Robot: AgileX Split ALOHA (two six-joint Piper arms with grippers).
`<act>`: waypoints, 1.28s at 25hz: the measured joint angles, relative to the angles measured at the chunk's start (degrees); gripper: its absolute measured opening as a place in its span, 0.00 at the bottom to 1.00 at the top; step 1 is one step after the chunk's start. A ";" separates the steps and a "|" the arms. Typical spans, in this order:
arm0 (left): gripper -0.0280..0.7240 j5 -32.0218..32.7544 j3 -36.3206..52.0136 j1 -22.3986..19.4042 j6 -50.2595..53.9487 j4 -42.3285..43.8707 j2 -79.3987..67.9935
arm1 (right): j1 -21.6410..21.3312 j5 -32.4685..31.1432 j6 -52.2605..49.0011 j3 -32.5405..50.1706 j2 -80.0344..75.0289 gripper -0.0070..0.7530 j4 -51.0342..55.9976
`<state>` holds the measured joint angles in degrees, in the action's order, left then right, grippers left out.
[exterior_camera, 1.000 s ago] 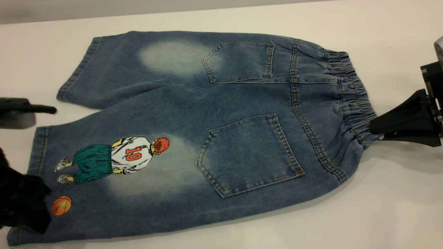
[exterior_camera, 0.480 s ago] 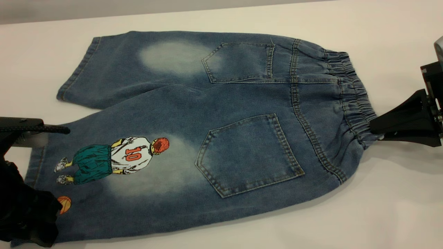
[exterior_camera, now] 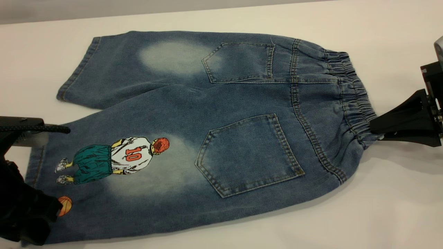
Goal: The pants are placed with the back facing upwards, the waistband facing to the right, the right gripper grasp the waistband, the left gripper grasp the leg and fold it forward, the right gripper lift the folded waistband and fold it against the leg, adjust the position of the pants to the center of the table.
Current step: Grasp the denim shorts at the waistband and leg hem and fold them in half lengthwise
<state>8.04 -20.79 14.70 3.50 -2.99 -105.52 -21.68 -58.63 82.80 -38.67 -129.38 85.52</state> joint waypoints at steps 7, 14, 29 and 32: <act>0.14 0.67 0.00 0.00 0.00 -0.10 0.00 | 0.00 0.00 -0.12 0.00 0.00 0.05 -0.03; 0.14 3.34 0.00 0.00 0.00 -0.16 1.57 | 0.00 -1.77 -0.07 0.00 0.25 0.05 -0.19; 0.13 9.99 -0.40 0.00 -0.63 -0.16 23.25 | 0.00 -4.52 1.97 0.00 0.25 0.05 3.18; 0.13 12.02 -2.31 0.00 -2.08 -0.16 25.80 | 0.00 -5.32 2.90 0.00 0.25 0.05 3.57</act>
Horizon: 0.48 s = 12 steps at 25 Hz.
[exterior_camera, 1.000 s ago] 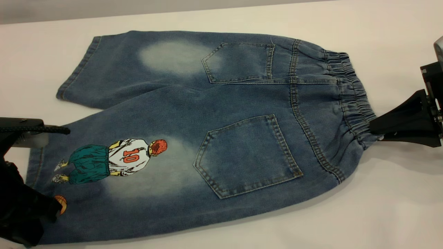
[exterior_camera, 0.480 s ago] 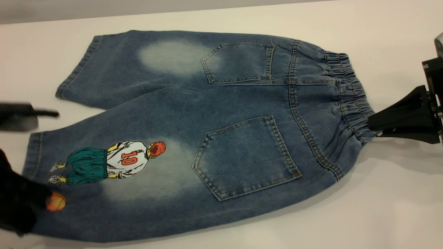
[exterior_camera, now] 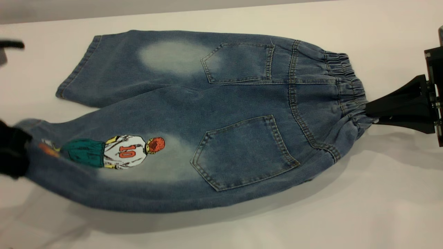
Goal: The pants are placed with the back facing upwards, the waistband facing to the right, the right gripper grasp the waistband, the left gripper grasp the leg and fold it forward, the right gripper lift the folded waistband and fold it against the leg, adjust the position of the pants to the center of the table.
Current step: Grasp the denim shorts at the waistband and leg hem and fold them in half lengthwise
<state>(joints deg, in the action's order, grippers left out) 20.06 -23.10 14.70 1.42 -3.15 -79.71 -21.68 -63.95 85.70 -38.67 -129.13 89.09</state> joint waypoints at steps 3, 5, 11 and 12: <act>0.13 2.59 -2.65 0.00 -1.42 0.00 -0.07 | 0.00 -0.20 0.33 0.00 0.54 0.05 0.39; 0.13 3.23 -4.40 0.00 -2.12 -0.07 -0.12 | 0.00 0.20 0.33 0.00 1.99 0.05 0.39; 0.13 5.21 -8.15 0.00 -2.64 -0.06 -0.12 | 0.00 5.79 -4.79 -0.05 10.31 0.05 -3.16; 0.13 5.54 -8.73 0.00 -2.64 -0.06 -0.12 | 0.00 7.08 -5.96 -0.05 12.06 0.05 -4.00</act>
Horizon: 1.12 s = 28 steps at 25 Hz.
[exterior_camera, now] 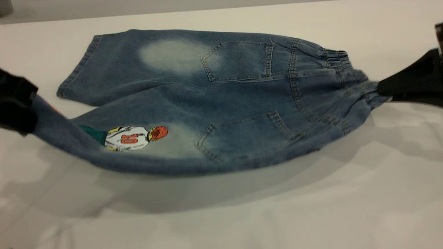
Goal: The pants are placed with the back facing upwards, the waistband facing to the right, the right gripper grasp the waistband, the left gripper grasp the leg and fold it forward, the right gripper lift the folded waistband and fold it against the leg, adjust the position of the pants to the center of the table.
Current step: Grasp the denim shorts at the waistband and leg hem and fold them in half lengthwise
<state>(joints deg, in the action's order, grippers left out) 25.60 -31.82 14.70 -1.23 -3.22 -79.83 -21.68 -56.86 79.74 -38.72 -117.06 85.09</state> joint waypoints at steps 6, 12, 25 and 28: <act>0.13 3.14 -3.48 0.00 -0.09 0.00 0.00 | 0.00 7.14 -6.57 0.00 9.96 0.05 -4.32; 0.13 3.83 -7.11 0.00 -1.54 0.00 0.00 | 0.00 10.29 -10.29 0.00 15.87 0.05 -6.15; 0.13 -0.83 -10.78 0.00 -4.49 0.26 -0.24 | 10.32 17.76 -19.88 -9.50 15.24 0.05 -13.43; 0.13 -1.84 -11.37 -0.18 -4.43 0.26 -1.23 | 10.38 17.29 -21.91 -12.60 13.27 0.05 -14.92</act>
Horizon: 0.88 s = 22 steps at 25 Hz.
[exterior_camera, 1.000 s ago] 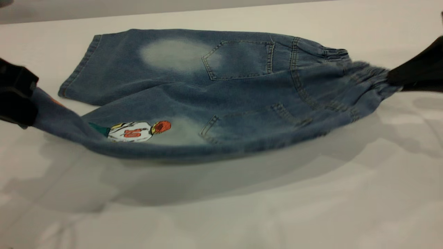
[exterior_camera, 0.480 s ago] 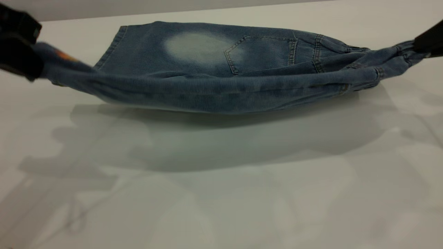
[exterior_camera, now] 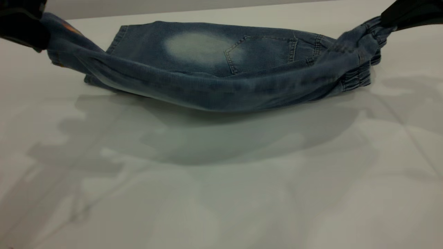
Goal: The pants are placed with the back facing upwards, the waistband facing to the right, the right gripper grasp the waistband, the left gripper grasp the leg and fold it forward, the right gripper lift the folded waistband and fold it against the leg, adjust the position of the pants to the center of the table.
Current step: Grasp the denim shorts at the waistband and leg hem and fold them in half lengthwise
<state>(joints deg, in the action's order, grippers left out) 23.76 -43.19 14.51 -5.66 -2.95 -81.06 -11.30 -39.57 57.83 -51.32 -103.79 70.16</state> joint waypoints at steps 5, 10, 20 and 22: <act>0.13 -0.40 -3.86 0.00 -0.32 0.17 -4.99 | 0.00 -0.49 -1.40 -4.45 -4.53 0.05 -1.45; 0.13 -0.22 -10.06 -0.05 -1.70 0.21 -11.69 | 0.00 -0.54 -2.96 -7.85 -8.73 0.05 -3.48; 0.13 1.54 -22.94 -0.05 -3.83 1.74 -21.49 | -0.06 -0.59 -3.91 -13.55 -10.15 0.05 -4.88; 0.13 1.73 -25.22 -0.05 -4.06 1.74 -23.08 | -0.06 -0.46 -3.85 -14.63 -10.15 0.05 -5.02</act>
<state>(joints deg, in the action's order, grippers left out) 25.48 -68.41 14.47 -9.72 -1.21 -104.14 -11.36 -40.03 53.98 -65.95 -113.94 65.15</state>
